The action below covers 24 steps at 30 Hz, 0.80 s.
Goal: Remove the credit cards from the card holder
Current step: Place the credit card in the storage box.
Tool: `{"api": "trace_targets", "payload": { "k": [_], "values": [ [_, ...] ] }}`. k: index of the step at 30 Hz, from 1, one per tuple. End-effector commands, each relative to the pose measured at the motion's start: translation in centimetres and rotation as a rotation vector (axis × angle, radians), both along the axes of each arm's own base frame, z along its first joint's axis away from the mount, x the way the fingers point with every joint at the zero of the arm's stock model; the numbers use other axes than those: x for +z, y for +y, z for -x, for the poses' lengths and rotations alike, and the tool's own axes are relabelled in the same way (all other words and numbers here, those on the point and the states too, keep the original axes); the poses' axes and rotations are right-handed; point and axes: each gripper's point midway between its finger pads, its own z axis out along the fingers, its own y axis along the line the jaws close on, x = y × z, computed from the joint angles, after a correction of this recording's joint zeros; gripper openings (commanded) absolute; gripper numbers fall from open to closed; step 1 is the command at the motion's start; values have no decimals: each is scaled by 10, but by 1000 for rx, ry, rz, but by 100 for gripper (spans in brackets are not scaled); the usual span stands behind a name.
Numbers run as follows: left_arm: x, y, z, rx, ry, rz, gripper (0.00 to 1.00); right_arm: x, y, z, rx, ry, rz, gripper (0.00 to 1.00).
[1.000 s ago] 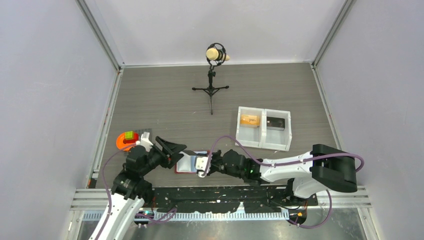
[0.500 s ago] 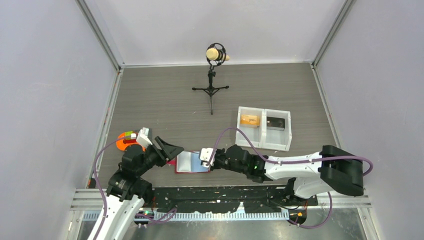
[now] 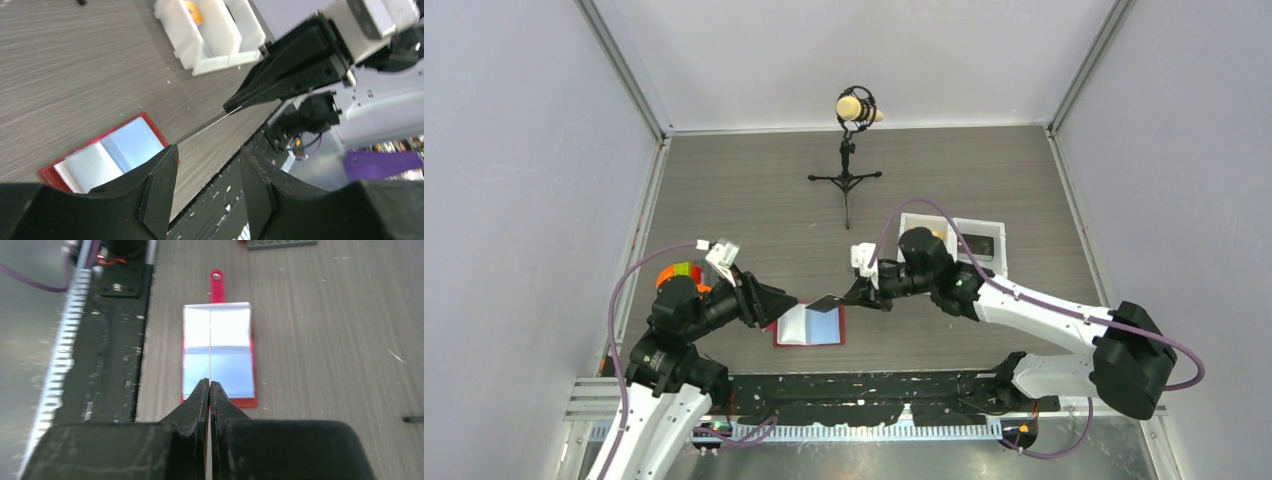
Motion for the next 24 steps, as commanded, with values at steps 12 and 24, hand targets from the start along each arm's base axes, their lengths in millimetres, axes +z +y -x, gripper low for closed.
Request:
{"api": "trace_targets", "payload": {
  "k": [12,24],
  "values": [
    [17,-49,23,-437,-42,-100,52,5,1,56,341,545,172,5],
    [-8,-64,20,-477,50,-162,50,0,7,53,316,577,161,5]
  ]
}}
